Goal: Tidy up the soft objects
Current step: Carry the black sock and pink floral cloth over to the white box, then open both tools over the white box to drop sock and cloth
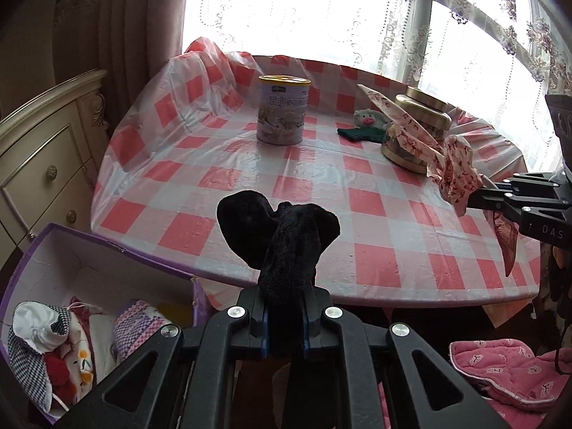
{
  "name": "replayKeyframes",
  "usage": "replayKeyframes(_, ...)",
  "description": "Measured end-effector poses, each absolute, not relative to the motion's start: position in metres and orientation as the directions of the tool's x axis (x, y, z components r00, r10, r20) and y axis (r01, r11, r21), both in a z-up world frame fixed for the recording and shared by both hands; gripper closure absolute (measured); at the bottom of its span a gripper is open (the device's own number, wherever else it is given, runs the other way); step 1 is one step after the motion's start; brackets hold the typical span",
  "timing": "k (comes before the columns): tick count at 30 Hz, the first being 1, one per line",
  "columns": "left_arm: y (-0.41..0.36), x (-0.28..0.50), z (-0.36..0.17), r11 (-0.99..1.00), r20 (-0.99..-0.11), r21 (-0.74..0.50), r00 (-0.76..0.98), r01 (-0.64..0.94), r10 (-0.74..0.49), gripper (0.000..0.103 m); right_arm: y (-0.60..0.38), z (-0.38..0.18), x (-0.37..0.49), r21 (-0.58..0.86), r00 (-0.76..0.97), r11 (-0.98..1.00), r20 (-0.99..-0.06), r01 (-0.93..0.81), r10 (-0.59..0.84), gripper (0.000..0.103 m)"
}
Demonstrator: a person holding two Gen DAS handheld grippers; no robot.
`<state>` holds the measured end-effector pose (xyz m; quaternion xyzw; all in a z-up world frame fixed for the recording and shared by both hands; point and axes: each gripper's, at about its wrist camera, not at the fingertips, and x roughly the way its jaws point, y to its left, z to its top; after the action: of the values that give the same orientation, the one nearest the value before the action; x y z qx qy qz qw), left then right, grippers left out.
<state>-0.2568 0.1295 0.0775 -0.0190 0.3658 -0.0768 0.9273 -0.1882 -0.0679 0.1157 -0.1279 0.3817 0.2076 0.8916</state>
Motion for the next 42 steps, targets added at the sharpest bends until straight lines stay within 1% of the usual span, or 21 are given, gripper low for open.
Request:
replayKeyframes(11,0.166,-0.272,0.082,0.996,-0.644,-0.08,0.761,0.026,-0.072,0.09,0.031,0.109,-0.188,-0.199,0.545,0.697,-0.776,-0.689,0.317,0.091)
replayKeyframes(19,0.2,-0.286,0.082,0.995,-0.626,-0.074,0.78,-0.071,0.009,0.09,0.097,0.109,-0.198,-0.263,0.511,0.558,-0.785,-0.787,0.35,0.091)
replayKeyframes(24,0.226,-0.293,0.084,0.986,-0.611,-0.079,0.789,-0.15,0.071,0.09,0.132,0.108,-0.201,-0.274,0.484,0.492,-0.792,-0.826,0.373,0.091)
replayKeyframes(28,0.257,-0.296,0.088,0.967,-0.602,-0.069,0.784,-0.243,0.154,0.09,0.165,0.11,-0.2,-0.223,0.423,0.445,-0.802,-0.867,0.422,0.091)
replayKeyframes(30,0.275,-0.3,0.09,0.949,-0.599,-0.073,0.775,-0.305,0.203,0.088,0.182,0.109,-0.202,-0.196,0.389,0.417,-0.803,-0.888,0.451,0.091)
replayKeyframes(31,0.286,-0.302,0.09,0.936,-0.6,-0.078,0.766,-0.344,0.231,0.086,0.189,0.108,-0.202,-0.181,0.373,0.405,-0.802,-0.896,0.466,0.09)
replayKeyframes(32,0.297,-0.304,0.09,0.919,-0.603,-0.088,0.755,-0.384,0.258,0.077,0.194,0.107,-0.203,-0.163,0.356,0.395,-0.796,-0.904,0.489,0.089)
replayKeyframes(33,0.307,-0.307,0.09,0.902,-0.607,-0.097,0.743,-0.421,0.282,0.058,0.199,0.106,-0.203,-0.14,0.336,0.383,-0.791,-0.913,0.512,0.084)
replayKeyframes(34,0.316,-0.31,0.089,0.881,-0.612,-0.1,0.726,-0.463,0.312,0.046,0.201,0.104,-0.202,-0.118,0.314,0.373,-0.791,-0.92,0.525,0.078)
replayKeyframes(35,0.323,-0.313,0.089,0.859,-0.613,-0.095,0.709,-0.503,0.348,0.027,0.201,0.102,-0.201,-0.104,0.306,0.377,-0.792,-0.921,0.529,0.062)
replayKeyframes(36,0.328,-0.319,0.089,0.837,-0.605,-0.084,0.695,-0.541,0.389,0.017,0.197,0.101,-0.199,-0.09,0.303,0.387,-0.788,-0.918,0.536,0.047)
replayKeyframes(38,0.333,-0.329,0.09,0.794,-0.573,-0.066,0.674,-0.604,0.465,0.014,0.183,0.101,-0.193,-0.041,0.292,0.413,-0.771,-0.91,0.567,0.038)
replayKeyframes(39,0.333,-0.331,0.09,0.785,-0.567,-0.065,0.67,-0.616,0.479,0.014,0.172,0.102,-0.188,-0.015,0.291,0.433,-0.763,-0.901,0.578,0.037)
replayKeyframes(42,0.326,-0.323,0.088,0.81,-0.592,-0.084,0.683,-0.581,0.429,0.014,0.127,0.103,-0.172,0.028,0.334,0.526,-0.743,-0.85,0.58,0.034)
